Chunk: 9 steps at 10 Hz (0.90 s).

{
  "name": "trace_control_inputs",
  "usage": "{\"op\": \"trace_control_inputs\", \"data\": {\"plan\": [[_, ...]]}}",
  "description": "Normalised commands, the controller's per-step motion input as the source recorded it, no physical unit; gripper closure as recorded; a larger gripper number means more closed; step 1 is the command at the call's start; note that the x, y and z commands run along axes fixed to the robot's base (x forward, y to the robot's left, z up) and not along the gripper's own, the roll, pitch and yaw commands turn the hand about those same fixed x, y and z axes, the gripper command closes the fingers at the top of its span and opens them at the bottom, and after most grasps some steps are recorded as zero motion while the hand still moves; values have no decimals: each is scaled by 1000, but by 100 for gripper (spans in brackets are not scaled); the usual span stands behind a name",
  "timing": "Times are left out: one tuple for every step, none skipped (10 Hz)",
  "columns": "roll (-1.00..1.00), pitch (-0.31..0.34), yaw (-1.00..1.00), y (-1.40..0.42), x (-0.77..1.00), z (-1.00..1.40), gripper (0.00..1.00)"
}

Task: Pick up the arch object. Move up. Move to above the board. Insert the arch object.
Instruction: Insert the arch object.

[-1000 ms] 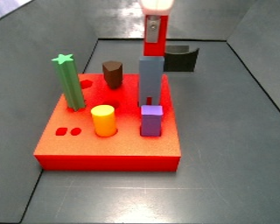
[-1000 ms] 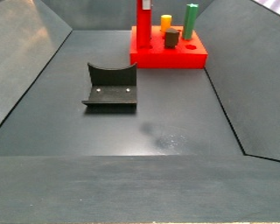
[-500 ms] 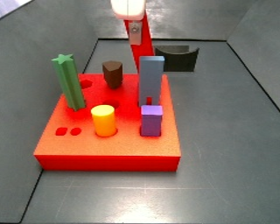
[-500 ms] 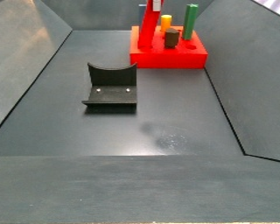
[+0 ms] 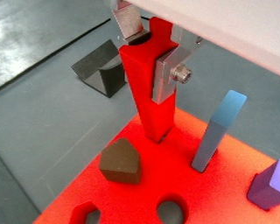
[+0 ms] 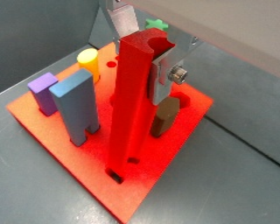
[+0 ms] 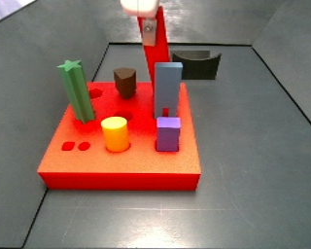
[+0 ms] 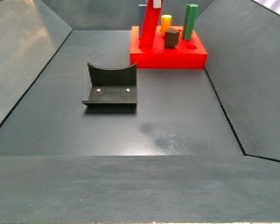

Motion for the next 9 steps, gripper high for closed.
{"op": "trace_control_inputs", "data": {"plan": [[74, 184, -71, 0, 240, -6, 100], [49, 159, -43, 0, 297, -160, 100], [39, 161, 0, 0, 214, -151, 100], [34, 167, 0, 20, 209, -134, 100], [26, 144, 0, 14, 111, -140, 100], [44, 121, 0, 0, 0, -109, 100], [40, 100, -6, 0, -71, 0, 100], [50, 89, -57, 0, -166, 0, 100], [79, 91, -71, 0, -234, 40, 100]]}}
